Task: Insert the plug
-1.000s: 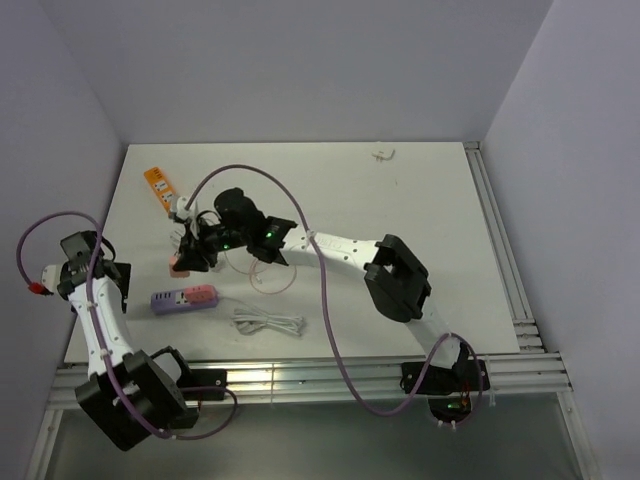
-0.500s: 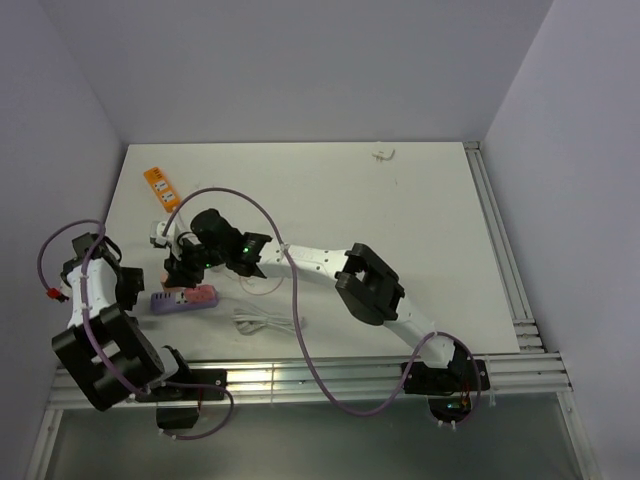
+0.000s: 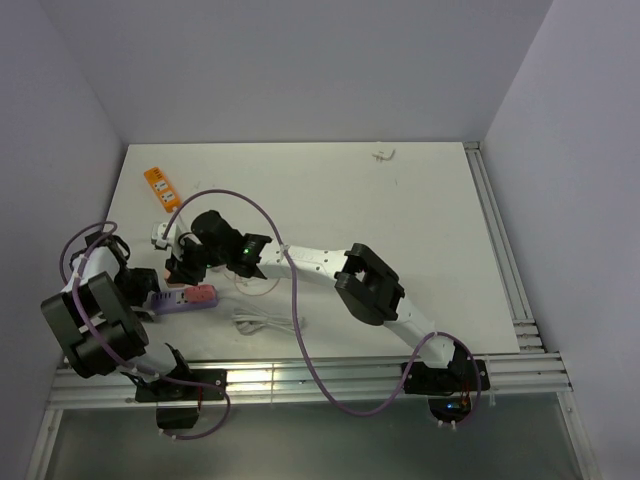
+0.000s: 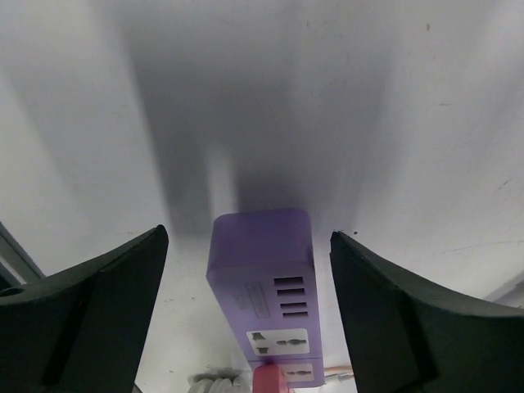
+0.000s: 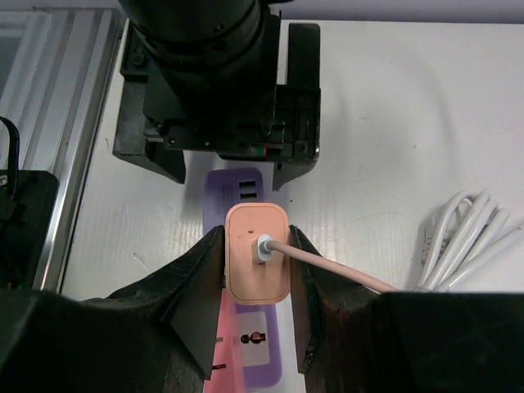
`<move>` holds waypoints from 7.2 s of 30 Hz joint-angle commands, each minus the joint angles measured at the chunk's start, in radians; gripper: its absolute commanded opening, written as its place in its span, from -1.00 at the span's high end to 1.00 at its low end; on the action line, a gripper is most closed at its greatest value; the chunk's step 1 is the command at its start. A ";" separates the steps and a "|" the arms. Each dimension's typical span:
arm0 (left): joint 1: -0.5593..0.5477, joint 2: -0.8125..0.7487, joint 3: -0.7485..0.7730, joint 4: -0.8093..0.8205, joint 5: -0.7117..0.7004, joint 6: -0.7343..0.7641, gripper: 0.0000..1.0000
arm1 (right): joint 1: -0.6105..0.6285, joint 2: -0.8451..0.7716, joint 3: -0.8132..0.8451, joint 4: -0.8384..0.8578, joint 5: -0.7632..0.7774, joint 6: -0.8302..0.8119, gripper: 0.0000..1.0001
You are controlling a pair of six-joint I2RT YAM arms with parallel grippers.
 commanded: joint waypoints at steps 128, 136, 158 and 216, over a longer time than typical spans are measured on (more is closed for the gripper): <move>-0.020 0.019 -0.047 0.066 0.073 0.030 0.99 | 0.108 -0.017 -0.062 -0.094 0.311 -0.140 1.00; -0.020 0.027 -0.056 0.069 0.068 0.029 0.99 | 0.107 -0.017 -0.032 -0.149 0.340 -0.169 1.00; -0.019 0.033 -0.052 0.072 0.085 0.027 0.99 | 0.110 0.033 0.037 -0.213 0.291 -0.177 1.00; -0.019 0.027 -0.056 0.086 0.111 0.076 0.99 | 0.045 -0.006 -0.075 -0.114 0.193 -0.137 -0.11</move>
